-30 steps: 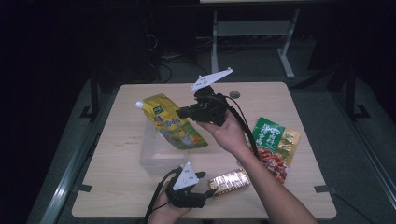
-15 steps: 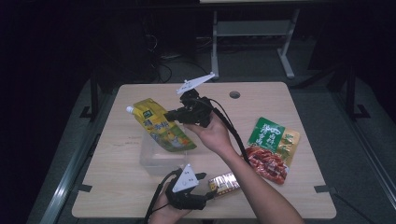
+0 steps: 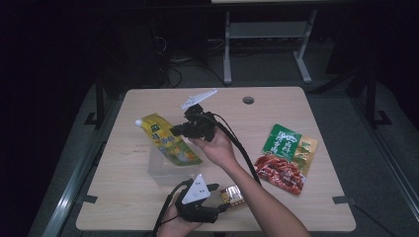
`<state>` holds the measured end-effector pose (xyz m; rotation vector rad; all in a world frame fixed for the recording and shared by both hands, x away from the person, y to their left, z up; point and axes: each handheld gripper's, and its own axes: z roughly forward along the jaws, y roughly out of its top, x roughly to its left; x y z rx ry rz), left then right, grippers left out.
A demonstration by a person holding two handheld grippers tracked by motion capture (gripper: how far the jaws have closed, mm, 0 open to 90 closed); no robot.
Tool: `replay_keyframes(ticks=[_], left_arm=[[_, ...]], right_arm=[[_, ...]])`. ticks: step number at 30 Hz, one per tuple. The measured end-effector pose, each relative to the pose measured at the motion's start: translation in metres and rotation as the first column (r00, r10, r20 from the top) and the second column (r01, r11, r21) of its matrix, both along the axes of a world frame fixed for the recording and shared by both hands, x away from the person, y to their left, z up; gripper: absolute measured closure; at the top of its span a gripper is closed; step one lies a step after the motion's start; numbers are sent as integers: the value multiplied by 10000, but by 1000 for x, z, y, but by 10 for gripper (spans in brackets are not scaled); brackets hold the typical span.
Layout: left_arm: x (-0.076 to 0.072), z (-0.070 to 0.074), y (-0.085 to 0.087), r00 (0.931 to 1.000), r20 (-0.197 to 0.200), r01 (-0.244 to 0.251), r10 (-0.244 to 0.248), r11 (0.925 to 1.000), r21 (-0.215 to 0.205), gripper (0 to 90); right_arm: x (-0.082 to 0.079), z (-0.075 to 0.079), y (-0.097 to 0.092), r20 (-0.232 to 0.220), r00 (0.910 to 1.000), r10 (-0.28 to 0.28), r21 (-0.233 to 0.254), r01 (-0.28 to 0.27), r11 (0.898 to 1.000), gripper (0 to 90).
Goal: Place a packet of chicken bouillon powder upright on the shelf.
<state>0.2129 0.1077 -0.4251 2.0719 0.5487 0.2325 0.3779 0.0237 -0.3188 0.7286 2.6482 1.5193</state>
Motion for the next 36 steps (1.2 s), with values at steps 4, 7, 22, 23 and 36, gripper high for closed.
replay_keyframes(ticks=[4,7,22,23,36], left_arm=[[1,0,1,10000,-14,-2,2,10000,-24,349],[1,1,1,10000,20,24,-24,10000,36,349],[-1,3,3,10000,62,-15,16,9999,-122,349],[-1,3,3,10000,58,-24,24,9999,-127,349],[-3,3,3,9999,120,60,-59,10000,-64,349]], right_arm=[[3,-2,-4,13,10000,20,-42,-20,10000,900],[4,-1,-5,52,9999,111,-222,-110,9997,896],[23,-3,13,-697,9949,731,-1650,-838,9827,740],[25,-5,17,-799,9938,768,-1758,-899,9803,724],[19,-4,17,-977,9944,392,-1015,-491,9936,894]])
